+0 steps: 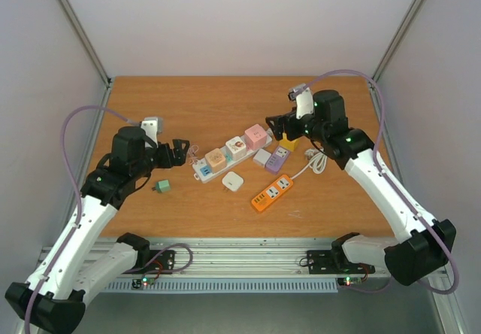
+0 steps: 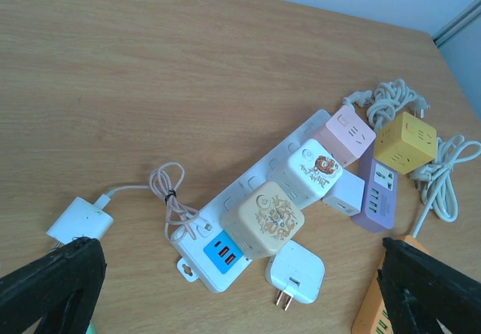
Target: Insert the plug
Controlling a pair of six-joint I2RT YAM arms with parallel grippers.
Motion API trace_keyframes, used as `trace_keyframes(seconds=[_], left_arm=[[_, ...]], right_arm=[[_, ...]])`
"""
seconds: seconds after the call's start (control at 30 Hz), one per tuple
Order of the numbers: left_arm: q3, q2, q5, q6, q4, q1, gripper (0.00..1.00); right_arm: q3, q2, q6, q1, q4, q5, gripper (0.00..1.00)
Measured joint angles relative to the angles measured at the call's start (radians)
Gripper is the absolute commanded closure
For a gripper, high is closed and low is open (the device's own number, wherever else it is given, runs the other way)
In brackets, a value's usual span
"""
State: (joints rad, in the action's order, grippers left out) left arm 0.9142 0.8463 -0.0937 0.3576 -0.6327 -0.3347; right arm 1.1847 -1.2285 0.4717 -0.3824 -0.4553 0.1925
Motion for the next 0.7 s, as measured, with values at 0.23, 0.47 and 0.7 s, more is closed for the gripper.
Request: trace_keyframes(seconds=[0.23,0.47,0.7], left_arm=[[0.000,-0.021,0.018,0.000,0.000,0.003,0.01],[0.000,-0.022,0.020,-0.003,0.000,0.005,0.00],[0.000,-0.022,0.020,-0.005,0.000,0.010,0.01]], right_arm=[[-0.100,-0.093,-0.188,-0.110,0.032,-0.012,0.02],[-0.175,-0.216,-0.264,-0.265,0.009,-0.171,0.25],[-0.063,-0.430,-0.270,-0.280,-0.049,-0.296,0.36]])
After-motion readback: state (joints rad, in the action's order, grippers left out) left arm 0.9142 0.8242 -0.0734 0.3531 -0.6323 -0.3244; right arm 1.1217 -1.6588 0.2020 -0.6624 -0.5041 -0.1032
